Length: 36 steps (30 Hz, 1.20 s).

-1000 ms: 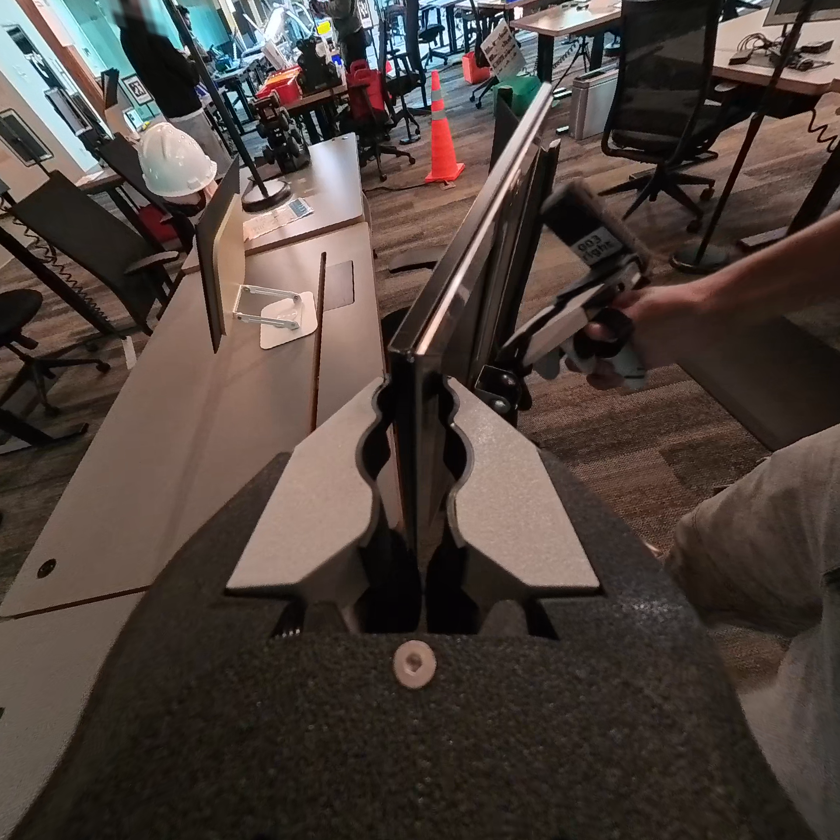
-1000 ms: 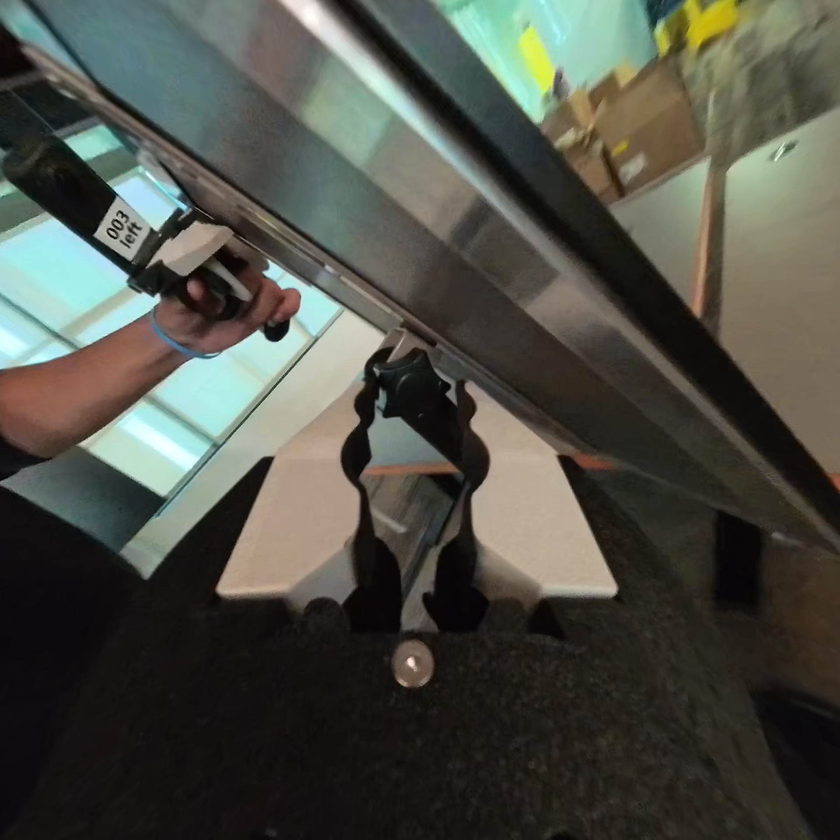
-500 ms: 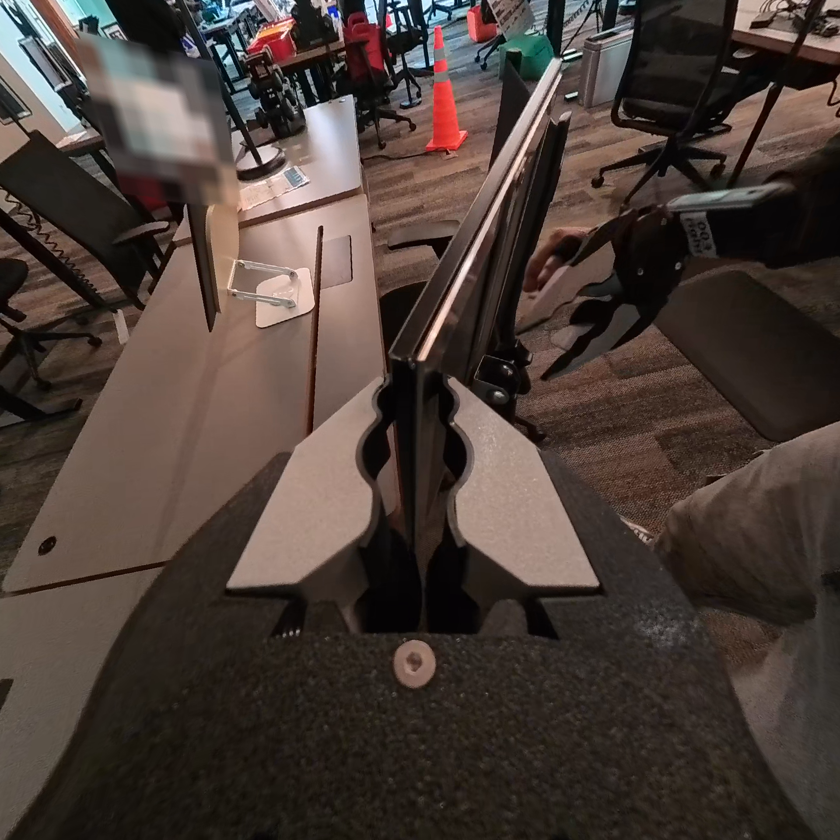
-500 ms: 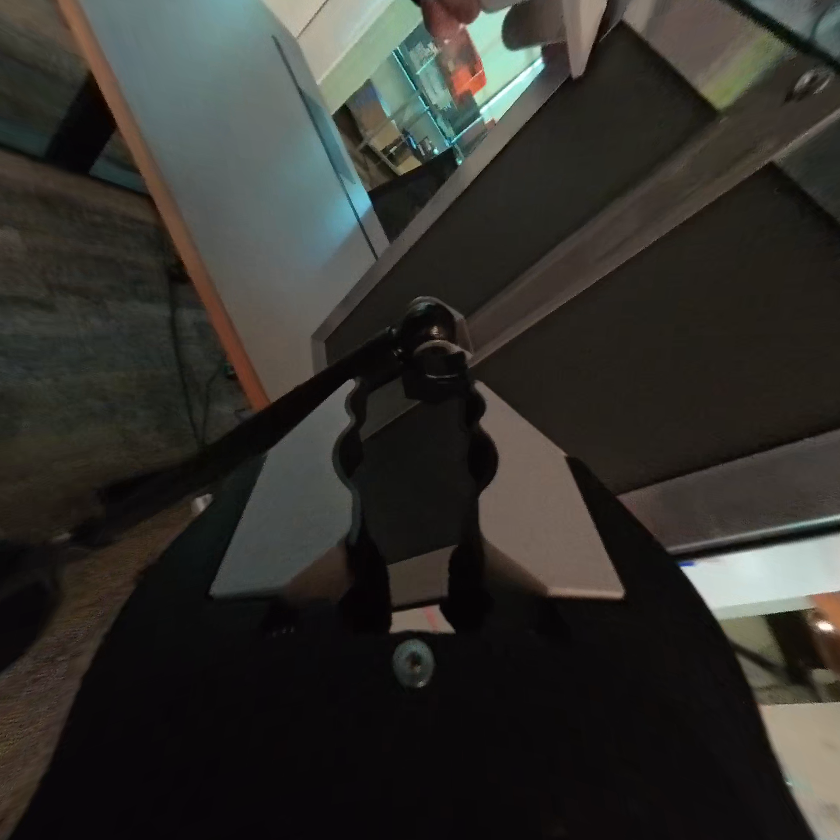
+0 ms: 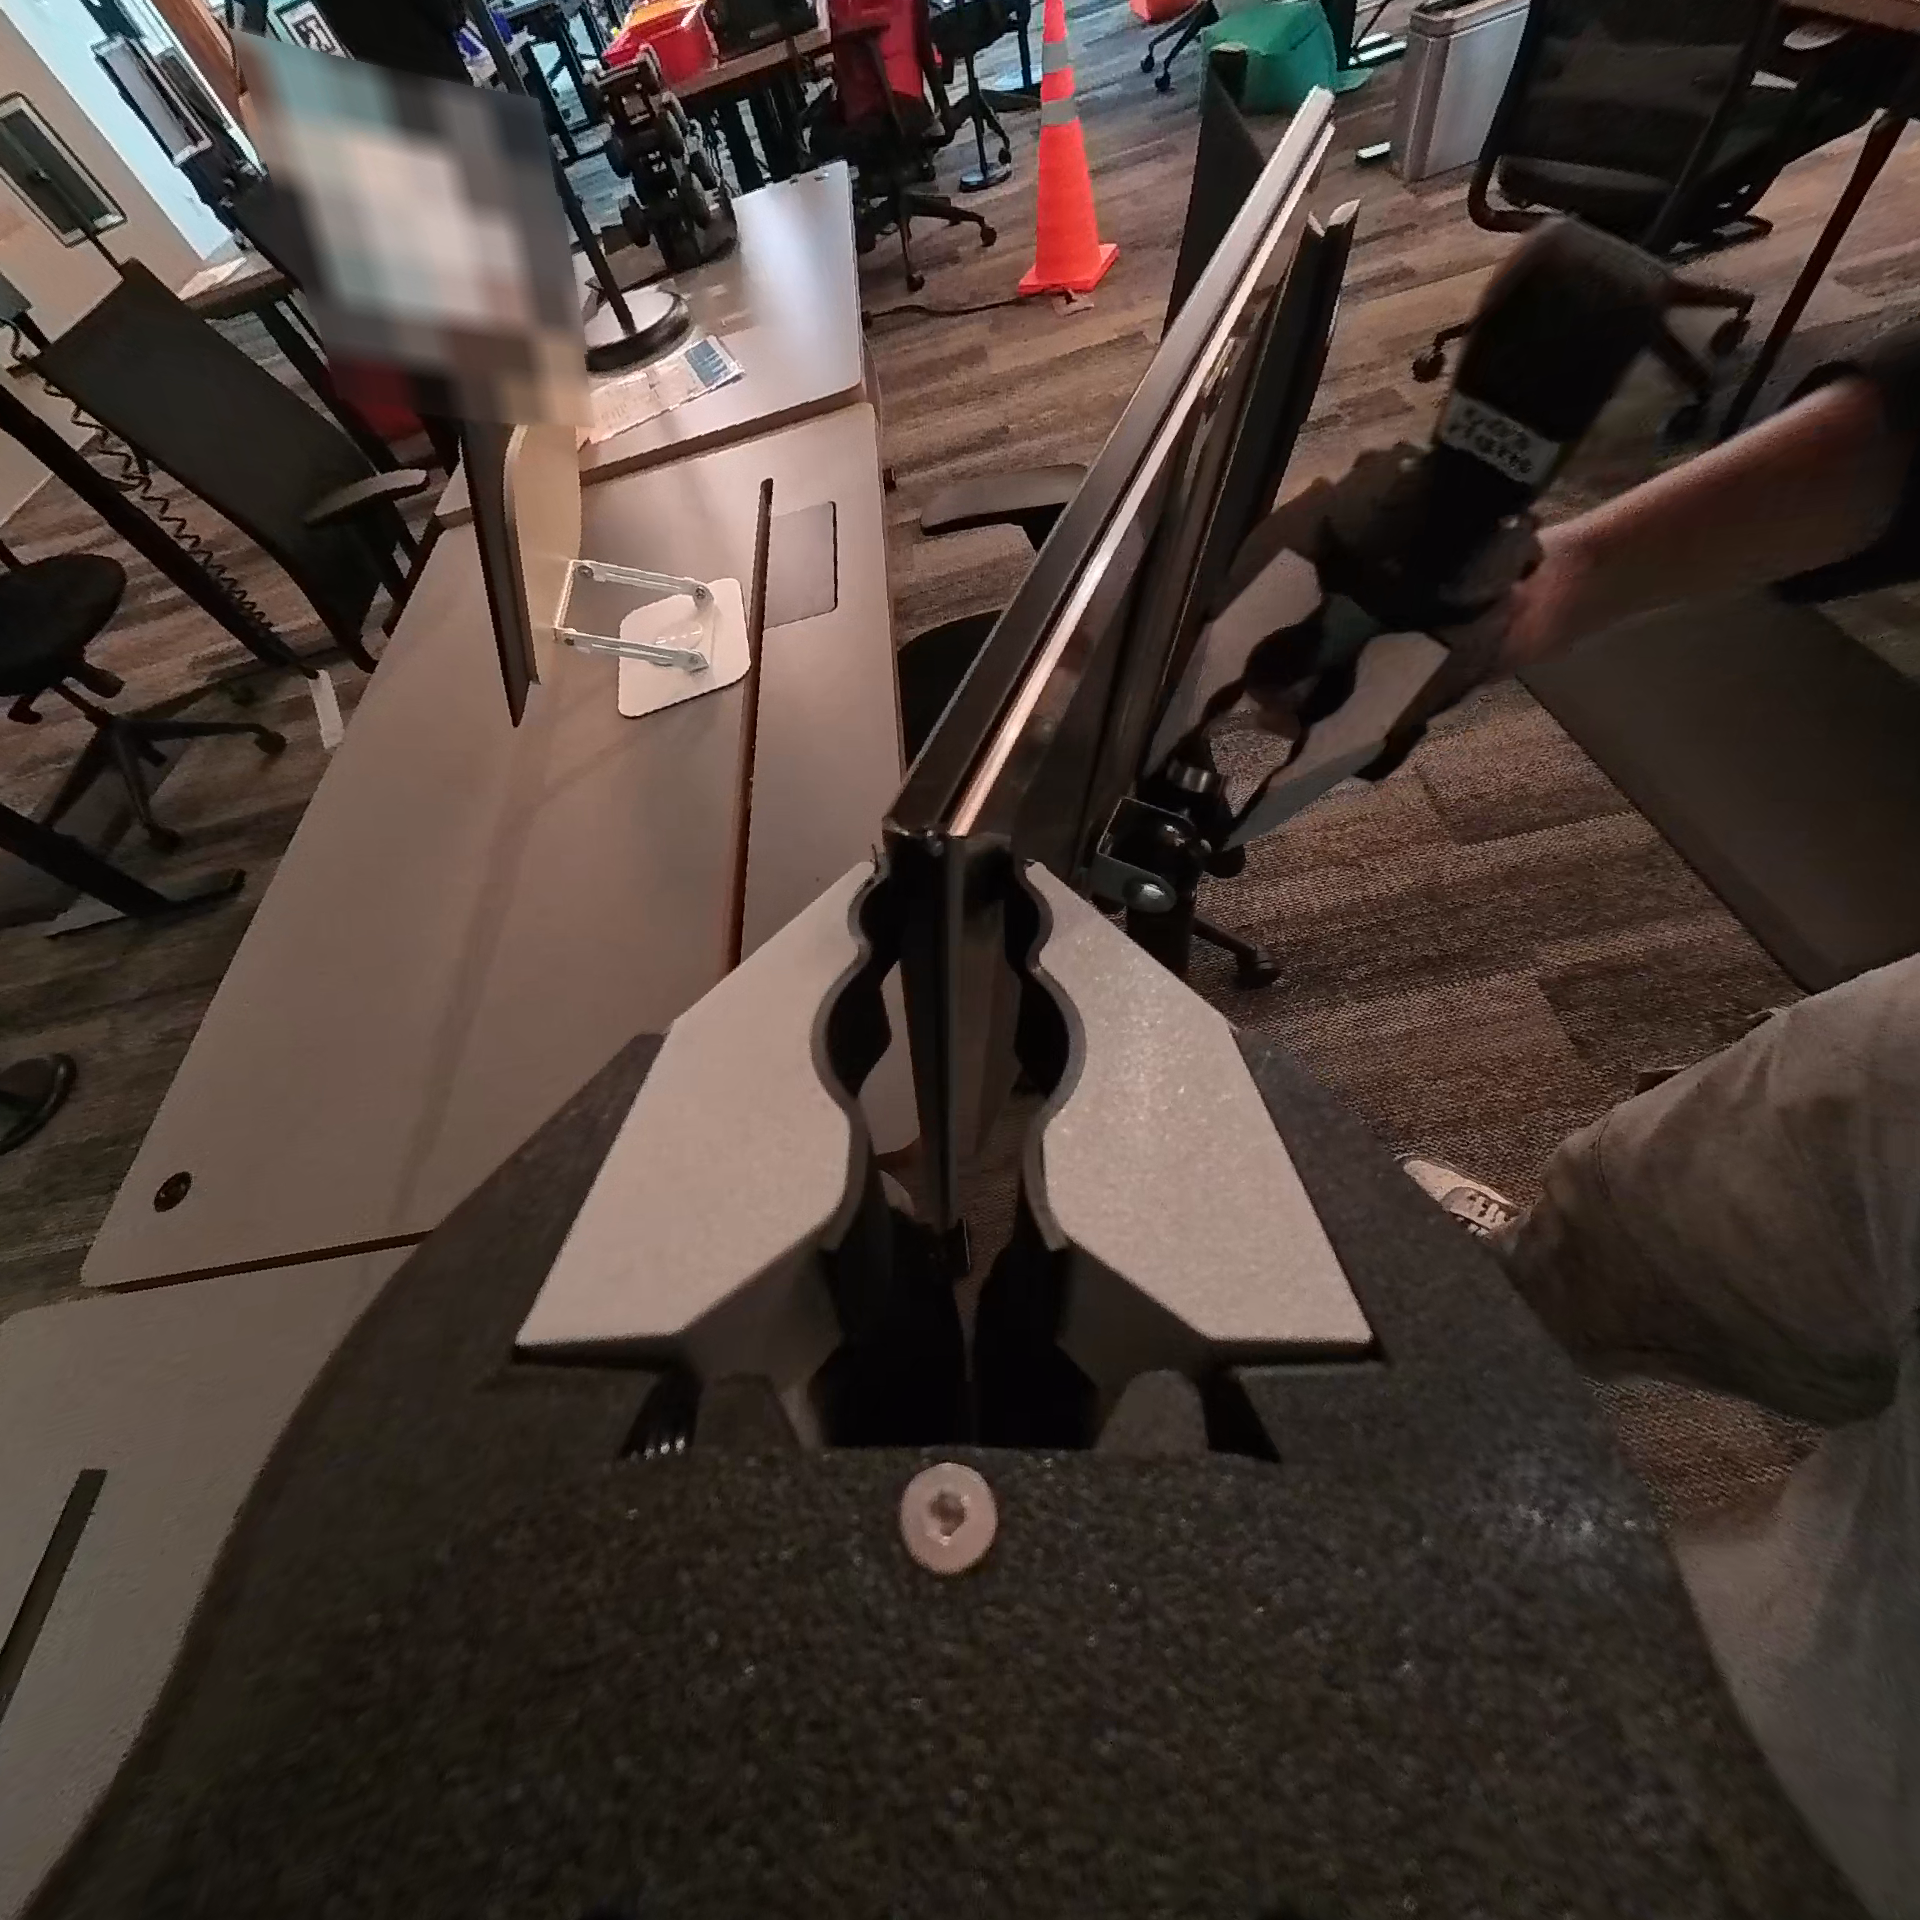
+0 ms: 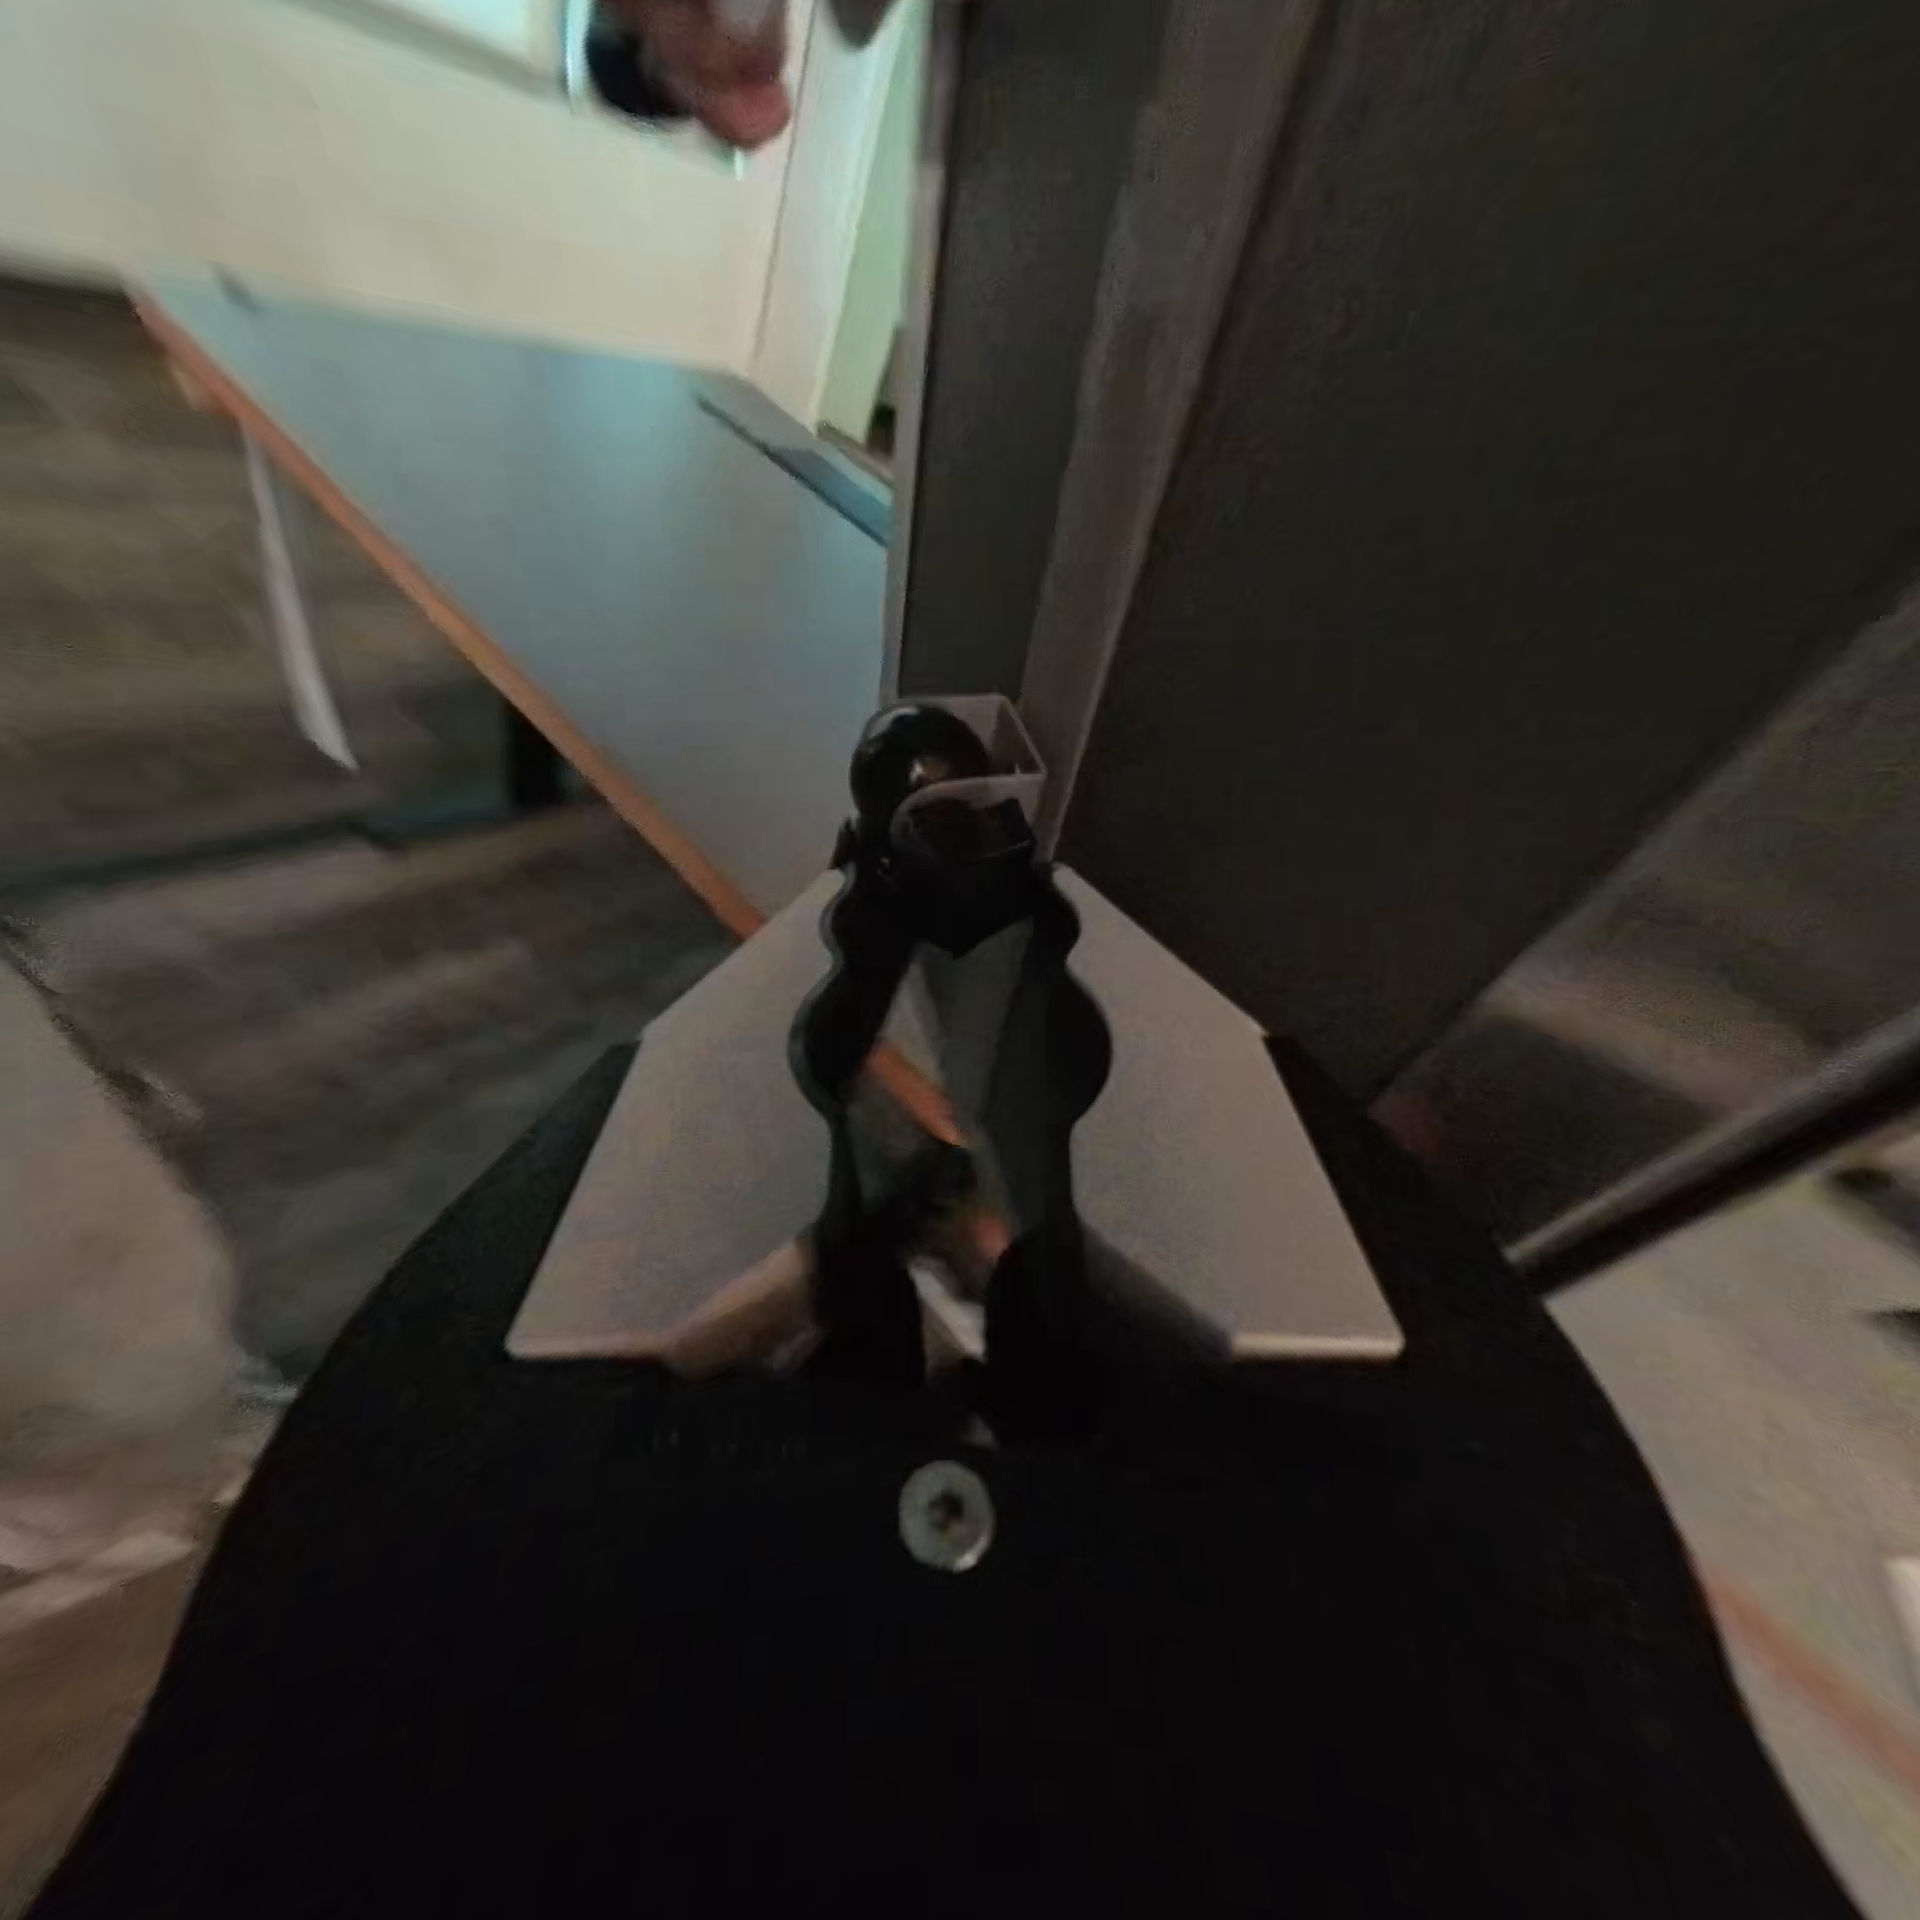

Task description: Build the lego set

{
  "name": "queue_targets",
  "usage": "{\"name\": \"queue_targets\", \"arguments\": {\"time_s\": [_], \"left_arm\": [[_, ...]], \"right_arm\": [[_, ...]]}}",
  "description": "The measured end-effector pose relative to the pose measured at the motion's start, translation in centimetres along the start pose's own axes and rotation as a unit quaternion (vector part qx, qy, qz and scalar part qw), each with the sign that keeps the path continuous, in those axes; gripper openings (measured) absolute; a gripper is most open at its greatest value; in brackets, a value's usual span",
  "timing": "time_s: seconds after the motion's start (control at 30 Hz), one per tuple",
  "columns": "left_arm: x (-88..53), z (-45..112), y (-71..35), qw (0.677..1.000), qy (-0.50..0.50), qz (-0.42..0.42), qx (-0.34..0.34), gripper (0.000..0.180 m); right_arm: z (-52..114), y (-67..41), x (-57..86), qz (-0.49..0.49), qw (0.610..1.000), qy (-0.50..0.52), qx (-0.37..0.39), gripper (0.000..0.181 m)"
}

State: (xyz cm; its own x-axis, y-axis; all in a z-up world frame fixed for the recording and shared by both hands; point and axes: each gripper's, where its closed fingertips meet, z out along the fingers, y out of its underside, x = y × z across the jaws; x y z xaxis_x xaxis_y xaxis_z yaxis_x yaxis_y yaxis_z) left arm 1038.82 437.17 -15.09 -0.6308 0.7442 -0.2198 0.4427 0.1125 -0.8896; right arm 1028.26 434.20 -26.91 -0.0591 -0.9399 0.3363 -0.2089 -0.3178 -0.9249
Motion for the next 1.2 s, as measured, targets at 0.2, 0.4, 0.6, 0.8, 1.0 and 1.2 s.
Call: {"name": "queue_targets", "arguments": {"time_s": [0.2, 0.4, 0.6, 0.8, 1.0, 1.2], "left_arm": [[0.1, 0.0, -0.1, 1.0, -0.002, 0.004, -0.001, 0.017], [0.3, 0.1, -0.3, 1.0, 0.002, 0.004, 0.0, 0.017], [0.1, 0.3, -0.2, 1.0, 0.005, -0.009, 0.001, 0.017], [-0.1, 0.3, 0.0, 0.998, 0.018, -0.052, -0.007, 0.017], [-0.4, 0.1, 0.0, 0.999, 0.012, -0.052, -0.013, 0.017], [-0.5, 0.1, 0.1, 0.999, 0.011, -0.041, -0.017, 0.017]], "right_arm": [[-0.2, -0.4, 0.3, 0.316, 0.942, -0.054, 0.098, 0.026], [-1.5, 0.2, -0.1, 0.128, 0.99, 0.009, 0.055, 0.047], [-2.4, -1.0, 0.3, -0.251, 0.964, 0.082, -0.02, 0.038], [-0.3, 0.7, -0.7, -0.366, 0.927, 0.06, -0.054, 0.047], [0.2, -0.2, 0.4, -0.362, 0.925, 0.106, -0.049, 0.027], [0.3, -0.2, 0.6, -0.102, 0.993, 0.038, -0.045, 0.026]]}}
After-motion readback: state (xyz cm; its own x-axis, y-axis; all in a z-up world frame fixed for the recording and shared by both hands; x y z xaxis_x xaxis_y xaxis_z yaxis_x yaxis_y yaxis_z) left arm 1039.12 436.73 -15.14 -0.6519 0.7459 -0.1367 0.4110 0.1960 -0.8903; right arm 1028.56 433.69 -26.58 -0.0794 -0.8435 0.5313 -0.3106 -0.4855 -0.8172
